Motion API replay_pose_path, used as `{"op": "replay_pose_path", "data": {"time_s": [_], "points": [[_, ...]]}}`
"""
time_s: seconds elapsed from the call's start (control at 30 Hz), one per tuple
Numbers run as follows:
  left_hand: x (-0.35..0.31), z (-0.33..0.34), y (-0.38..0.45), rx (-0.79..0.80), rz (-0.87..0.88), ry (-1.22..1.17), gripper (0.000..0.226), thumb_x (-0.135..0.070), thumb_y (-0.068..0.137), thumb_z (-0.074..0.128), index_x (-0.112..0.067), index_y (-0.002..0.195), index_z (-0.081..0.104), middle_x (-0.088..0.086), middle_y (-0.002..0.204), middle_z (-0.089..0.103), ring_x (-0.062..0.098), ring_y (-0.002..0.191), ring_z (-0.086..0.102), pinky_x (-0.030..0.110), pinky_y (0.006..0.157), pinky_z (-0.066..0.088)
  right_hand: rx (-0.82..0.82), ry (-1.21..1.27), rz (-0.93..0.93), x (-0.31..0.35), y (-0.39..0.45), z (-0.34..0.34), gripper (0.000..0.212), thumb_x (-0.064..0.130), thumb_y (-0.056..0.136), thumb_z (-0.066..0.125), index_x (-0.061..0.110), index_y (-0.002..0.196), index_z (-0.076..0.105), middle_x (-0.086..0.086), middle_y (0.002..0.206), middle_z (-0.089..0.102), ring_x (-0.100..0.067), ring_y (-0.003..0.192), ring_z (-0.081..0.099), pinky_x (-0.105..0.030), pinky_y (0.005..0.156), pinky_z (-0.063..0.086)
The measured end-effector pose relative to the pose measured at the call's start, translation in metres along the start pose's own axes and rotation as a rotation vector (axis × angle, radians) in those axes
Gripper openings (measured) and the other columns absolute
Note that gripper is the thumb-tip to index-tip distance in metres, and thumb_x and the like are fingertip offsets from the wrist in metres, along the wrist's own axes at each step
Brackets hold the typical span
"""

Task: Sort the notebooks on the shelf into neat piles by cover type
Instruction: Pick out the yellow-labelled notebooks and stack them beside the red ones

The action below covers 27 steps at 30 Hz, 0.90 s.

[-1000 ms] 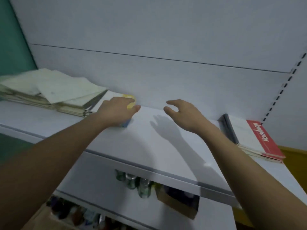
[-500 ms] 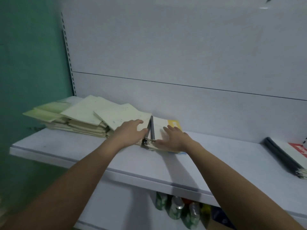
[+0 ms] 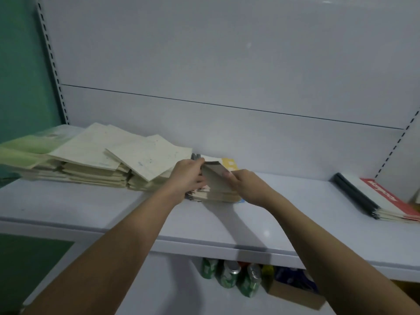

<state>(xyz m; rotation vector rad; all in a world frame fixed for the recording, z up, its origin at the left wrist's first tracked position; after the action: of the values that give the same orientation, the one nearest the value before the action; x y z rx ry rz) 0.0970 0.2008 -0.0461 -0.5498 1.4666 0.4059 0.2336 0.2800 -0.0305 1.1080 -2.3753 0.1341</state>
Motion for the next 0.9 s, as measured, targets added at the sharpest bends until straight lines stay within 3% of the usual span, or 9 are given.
{"op": "replay_pose_path", "data": {"time_s": [0.1,0.2,0.23,0.3,0.4,0.47,0.57,0.73,0.9], "points": [[0.01,0.025,0.003,0.229,-0.232,-0.313,0.051,-0.045,0.096,0.054,0.0,0.12,0.049,0.024,0.12,0.057,0.043,0.099,0.067,0.045,0.073,0.06,-0.073,0.019,-0.098,0.015,-0.002,-0.023,0.048,0.051,0.101,0.03,0.021,0.071,0.052,-0.008,0.067,0.047,-0.025,0.066,0.045,-0.034,0.061,0.035],[0.001,0.037,0.005,0.313,-0.254,-0.49,0.038,-0.038,0.099,0.049,-0.002,0.105,0.055,0.019,0.089,0.066,0.032,0.071,0.066,0.043,0.062,0.058,-0.027,-0.073,-0.263,0.042,-0.012,-0.022,0.036,0.044,0.102,0.034,0.031,0.12,0.062,0.001,0.097,0.067,-0.021,0.09,0.058,-0.033,0.079,0.045],[-0.002,0.036,0.004,0.271,-0.254,-0.468,0.026,-0.028,0.1,0.047,-0.003,0.097,0.055,0.015,0.077,0.063,0.027,0.06,0.06,0.036,0.056,0.055,0.023,-0.137,-0.305,0.047,-0.012,-0.016,0.036,0.044,0.102,0.037,0.029,0.128,0.057,0.001,0.108,0.067,-0.021,0.097,0.057,-0.035,0.085,0.045],[-0.007,0.023,0.009,0.138,-0.199,-0.28,0.012,-0.009,0.098,0.043,-0.005,0.096,0.055,0.014,0.082,0.062,0.024,0.067,0.061,0.032,0.056,0.052,0.146,-0.127,-0.328,0.043,-0.004,-0.007,0.043,0.047,0.097,0.049,0.028,0.135,0.05,0.005,0.127,0.059,-0.017,0.111,0.052,-0.033,0.094,0.041],[-0.02,0.001,0.013,0.062,-0.09,-0.097,0.038,0.006,0.093,0.042,-0.009,0.128,0.05,0.014,0.118,0.064,0.029,0.1,0.065,0.038,0.07,0.056,0.21,0.126,-0.205,0.006,0.018,-0.003,0.077,0.056,0.083,0.066,0.035,0.148,0.031,0.014,0.147,0.037,-0.011,0.137,0.034,-0.027,0.106,0.03],[-0.029,-0.013,0.01,0.021,-0.028,-0.009,0.048,0.009,0.093,0.04,-0.016,0.134,0.045,0.007,0.12,0.063,0.027,0.102,0.063,0.036,0.068,0.054,0.176,0.124,-0.091,-0.028,0.034,0.005,0.097,0.063,0.076,0.068,0.027,0.153,0.021,0.011,0.155,0.028,-0.016,0.142,0.029,-0.032,0.111,0.028],[-0.039,-0.031,0.016,-0.028,0.024,0.03,0.057,0.012,0.092,0.038,-0.022,0.138,0.041,0.005,0.125,0.059,0.029,0.109,0.058,0.034,0.069,0.053,0.221,-0.079,-0.142,-0.032,0.04,0.03,0.102,0.079,0.067,0.059,0.022,0.147,0.031,0.008,0.148,0.038,-0.019,0.136,0.036,-0.036,0.109,0.033],[-0.037,-0.052,0.028,-0.053,0.02,0.035,0.063,0.013,0.09,0.038,-0.025,0.14,0.04,0.007,0.131,0.057,0.032,0.113,0.056,0.036,0.075,0.053,0.121,-0.255,-0.232,-0.012,0.038,0.038,0.047,0.059,0.089,0.052,0.016,0.106,0.048,0.002,0.099,0.047,-0.021,0.093,0.046,-0.035,0.077,0.038],[-0.039,-0.082,0.031,-0.03,0.043,0.067,0.06,0.012,0.091,0.042,-0.025,0.138,0.043,0.007,0.129,0.059,0.031,0.113,0.057,0.037,0.079,0.053,-0.124,-0.521,-0.296,-0.012,0.024,0.033,0.034,0.046,0.099,0.037,0.017,0.105,0.054,-0.002,0.101,0.062,-0.028,0.092,0.058,-0.036,0.066,0.038]]}}
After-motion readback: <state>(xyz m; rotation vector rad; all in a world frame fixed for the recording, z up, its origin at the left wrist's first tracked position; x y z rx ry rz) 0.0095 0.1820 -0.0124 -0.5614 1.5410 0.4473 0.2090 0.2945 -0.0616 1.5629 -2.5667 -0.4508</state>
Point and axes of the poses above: each hand's wrist, its own y-axis towards the middle knuckle, its own z-axis out of the palm, x = y × z, the point moved 8 cm from there along y, towards the middle knuckle
